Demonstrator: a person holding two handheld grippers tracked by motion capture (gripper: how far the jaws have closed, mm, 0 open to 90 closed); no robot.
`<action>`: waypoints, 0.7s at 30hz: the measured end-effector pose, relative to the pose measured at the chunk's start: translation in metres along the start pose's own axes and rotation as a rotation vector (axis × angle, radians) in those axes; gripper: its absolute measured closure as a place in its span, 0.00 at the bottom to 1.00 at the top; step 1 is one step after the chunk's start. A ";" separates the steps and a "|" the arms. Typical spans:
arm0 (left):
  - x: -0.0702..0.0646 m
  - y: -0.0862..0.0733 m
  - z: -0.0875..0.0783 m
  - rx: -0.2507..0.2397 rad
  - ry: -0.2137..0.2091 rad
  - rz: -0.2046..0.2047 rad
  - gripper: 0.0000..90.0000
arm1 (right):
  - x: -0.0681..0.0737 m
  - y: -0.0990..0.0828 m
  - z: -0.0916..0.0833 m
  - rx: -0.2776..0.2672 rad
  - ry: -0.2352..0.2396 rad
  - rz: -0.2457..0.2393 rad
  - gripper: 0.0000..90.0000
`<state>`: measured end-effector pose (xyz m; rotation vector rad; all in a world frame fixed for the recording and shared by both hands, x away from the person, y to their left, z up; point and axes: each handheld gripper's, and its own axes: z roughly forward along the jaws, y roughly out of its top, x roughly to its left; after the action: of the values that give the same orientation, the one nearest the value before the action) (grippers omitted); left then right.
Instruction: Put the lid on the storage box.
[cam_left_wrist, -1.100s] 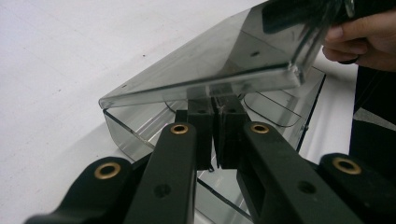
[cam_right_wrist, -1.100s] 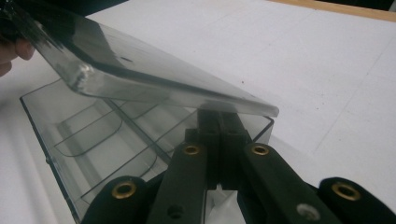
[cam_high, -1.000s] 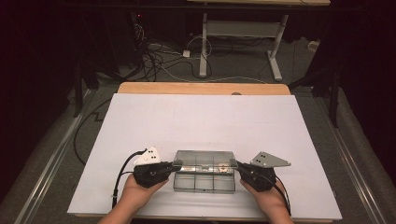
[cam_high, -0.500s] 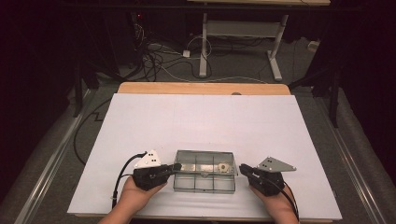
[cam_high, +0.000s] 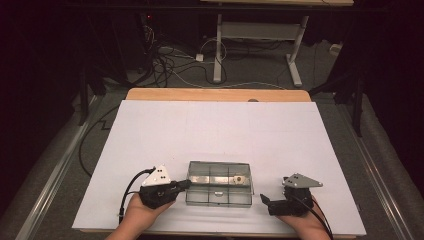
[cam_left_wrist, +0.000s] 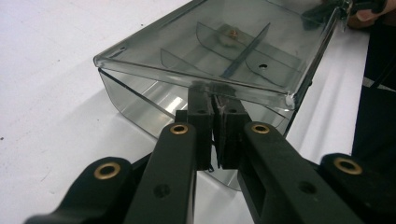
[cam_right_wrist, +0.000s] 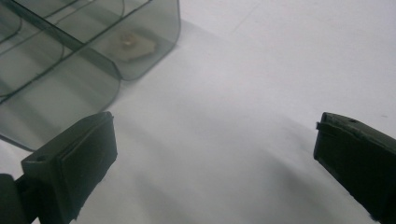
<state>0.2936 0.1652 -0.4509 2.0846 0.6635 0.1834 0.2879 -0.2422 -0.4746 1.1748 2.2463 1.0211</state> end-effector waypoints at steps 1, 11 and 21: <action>0.000 0.000 0.000 0.002 0.000 0.002 0.94 | -0.001 -0.001 -0.002 -0.001 -0.007 -0.002 0.00; 0.001 -0.009 -0.003 0.012 0.004 -0.014 0.94 | -0.005 -0.003 -0.006 -0.016 -0.006 0.032 0.01; 0.015 -0.018 -0.008 0.033 0.060 -0.035 0.94 | -0.005 -0.002 -0.008 -0.036 0.003 0.042 0.01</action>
<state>0.2967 0.1865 -0.4625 2.1047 0.7433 0.2169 0.2848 -0.2505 -0.4707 1.2113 2.2045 1.0756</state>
